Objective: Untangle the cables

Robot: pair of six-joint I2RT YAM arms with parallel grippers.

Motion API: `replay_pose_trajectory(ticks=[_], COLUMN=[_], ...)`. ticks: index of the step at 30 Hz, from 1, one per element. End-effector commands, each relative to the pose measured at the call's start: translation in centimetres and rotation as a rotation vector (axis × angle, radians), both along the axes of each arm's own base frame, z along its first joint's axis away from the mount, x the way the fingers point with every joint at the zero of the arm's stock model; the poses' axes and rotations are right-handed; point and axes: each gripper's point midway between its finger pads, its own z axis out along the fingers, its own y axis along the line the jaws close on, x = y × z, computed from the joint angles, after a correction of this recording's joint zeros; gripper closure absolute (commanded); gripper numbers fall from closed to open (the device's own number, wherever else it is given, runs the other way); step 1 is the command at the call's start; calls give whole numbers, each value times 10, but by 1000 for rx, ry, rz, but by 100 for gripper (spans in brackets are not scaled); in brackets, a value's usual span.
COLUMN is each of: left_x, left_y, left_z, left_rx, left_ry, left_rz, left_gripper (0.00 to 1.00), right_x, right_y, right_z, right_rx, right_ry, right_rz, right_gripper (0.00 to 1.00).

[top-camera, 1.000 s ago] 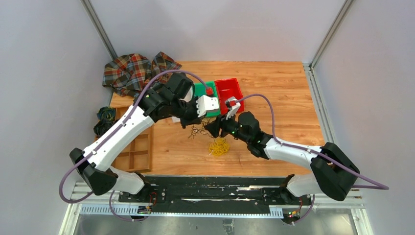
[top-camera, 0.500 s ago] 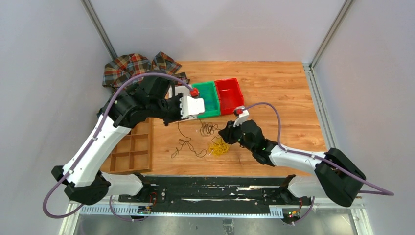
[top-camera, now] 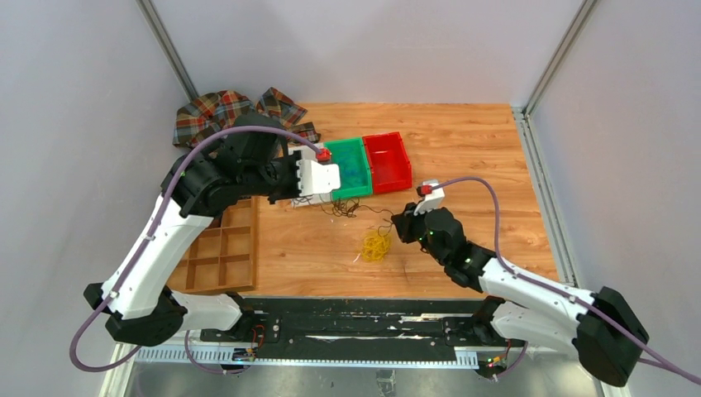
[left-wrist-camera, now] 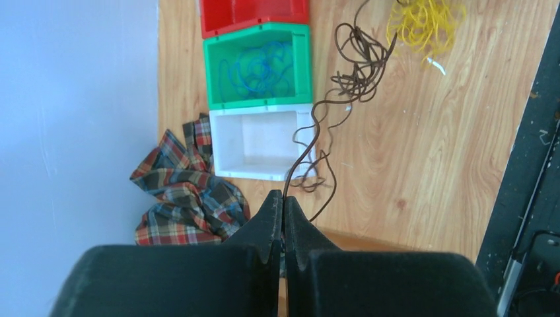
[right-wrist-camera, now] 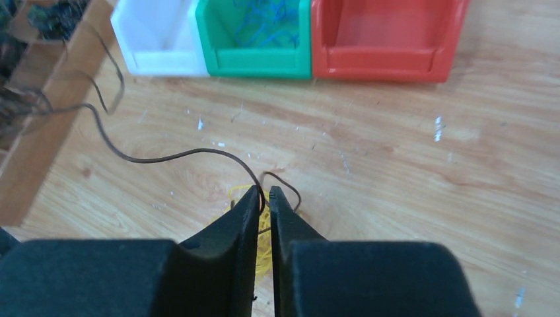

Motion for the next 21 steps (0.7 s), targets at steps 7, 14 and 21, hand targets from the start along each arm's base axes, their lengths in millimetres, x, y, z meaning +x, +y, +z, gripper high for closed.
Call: replay_pose_trajectory(ticks=[7,14,21], left_x=[5,-3,-18], left_y=[-6,-12,-26], left_z=[5,-2,0], left_rx=[-12,-14,-96], left_ry=[4,27,99], left_rz=[8,-49,-94], left_gripper=[99,99,99], right_x=[4,-2,-20], right_y=[-29,0,55], right_z=[24,80,114], right_rx=[-57,16,82], right_ry=[-72,-195,-279], right_rz=[-113,62,313], right_gripper=[66,41,39])
